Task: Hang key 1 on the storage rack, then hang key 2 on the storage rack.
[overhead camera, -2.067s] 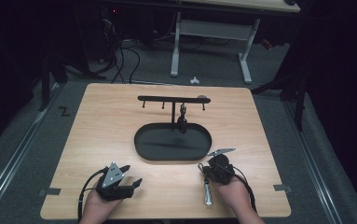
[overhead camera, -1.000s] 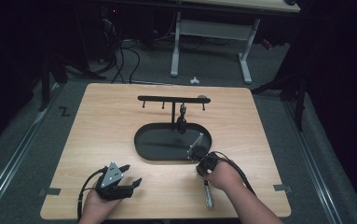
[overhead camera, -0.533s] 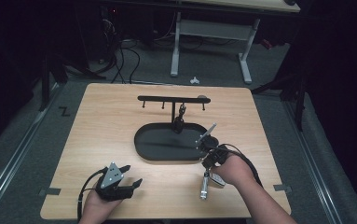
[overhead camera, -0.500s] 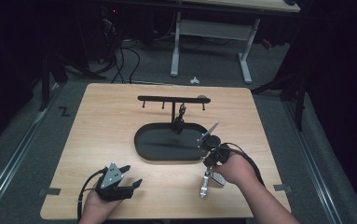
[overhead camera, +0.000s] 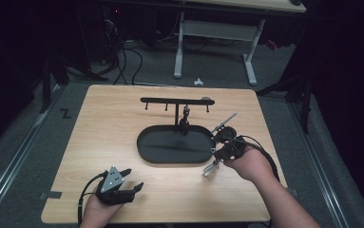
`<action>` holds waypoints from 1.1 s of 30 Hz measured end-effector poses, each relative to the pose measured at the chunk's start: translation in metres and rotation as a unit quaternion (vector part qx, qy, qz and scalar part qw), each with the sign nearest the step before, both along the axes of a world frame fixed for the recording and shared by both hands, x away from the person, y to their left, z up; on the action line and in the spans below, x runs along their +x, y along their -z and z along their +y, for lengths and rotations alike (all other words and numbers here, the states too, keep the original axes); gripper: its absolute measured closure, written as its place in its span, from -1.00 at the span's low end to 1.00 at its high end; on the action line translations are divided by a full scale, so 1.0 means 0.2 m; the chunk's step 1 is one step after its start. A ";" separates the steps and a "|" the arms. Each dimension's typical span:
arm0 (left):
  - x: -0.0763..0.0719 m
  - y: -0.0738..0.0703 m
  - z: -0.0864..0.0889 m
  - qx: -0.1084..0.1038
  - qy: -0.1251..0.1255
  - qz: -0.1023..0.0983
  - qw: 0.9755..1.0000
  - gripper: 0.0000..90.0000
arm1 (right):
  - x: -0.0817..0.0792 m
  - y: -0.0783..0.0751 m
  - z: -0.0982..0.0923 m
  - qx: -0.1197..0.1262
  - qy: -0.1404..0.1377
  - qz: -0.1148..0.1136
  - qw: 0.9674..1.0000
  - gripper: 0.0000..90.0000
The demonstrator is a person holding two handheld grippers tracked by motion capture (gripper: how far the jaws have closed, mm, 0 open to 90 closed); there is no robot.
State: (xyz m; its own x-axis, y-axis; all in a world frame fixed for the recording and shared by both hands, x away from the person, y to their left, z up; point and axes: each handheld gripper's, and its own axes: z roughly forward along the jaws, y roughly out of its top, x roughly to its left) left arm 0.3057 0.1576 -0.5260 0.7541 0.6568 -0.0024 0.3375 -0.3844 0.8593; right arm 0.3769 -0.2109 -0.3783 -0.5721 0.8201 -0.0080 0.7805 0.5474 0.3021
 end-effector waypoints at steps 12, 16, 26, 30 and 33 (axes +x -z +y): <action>0.00 0.00 0.00 0.001 0.003 0.002 1.000 -0.30 | 0.00 -0.16 -0.05 -0.005 0.011 -0.019 1.000 0.91; -0.01 0.00 -0.01 -0.005 0.005 -0.003 1.000 -0.30 | 0.01 -0.16 -0.05 -0.005 0.011 -0.017 1.000 0.91; -0.01 -0.01 0.00 -0.006 0.003 -0.006 1.000 -0.30 | 0.07 -0.15 -0.03 -0.012 0.014 -0.015 1.000 0.91; -0.01 -0.01 0.00 -0.009 0.004 -0.006 1.000 -0.30 | 0.11 -0.17 -0.03 -0.011 0.013 -0.018 1.000 0.91; -0.01 -0.01 -0.01 -0.002 0.007 -0.006 1.000 -0.30 | 0.15 -0.19 -0.03 -0.007 0.017 -0.022 1.000 0.91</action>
State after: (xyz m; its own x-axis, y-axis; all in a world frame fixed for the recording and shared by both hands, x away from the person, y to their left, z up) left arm 0.3037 0.1564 -0.5243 0.7636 0.6457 0.0050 0.3212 -0.3865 0.8646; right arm 0.4065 -0.2163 -0.3396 -0.5429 0.8386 -0.0437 0.7848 0.5252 0.3289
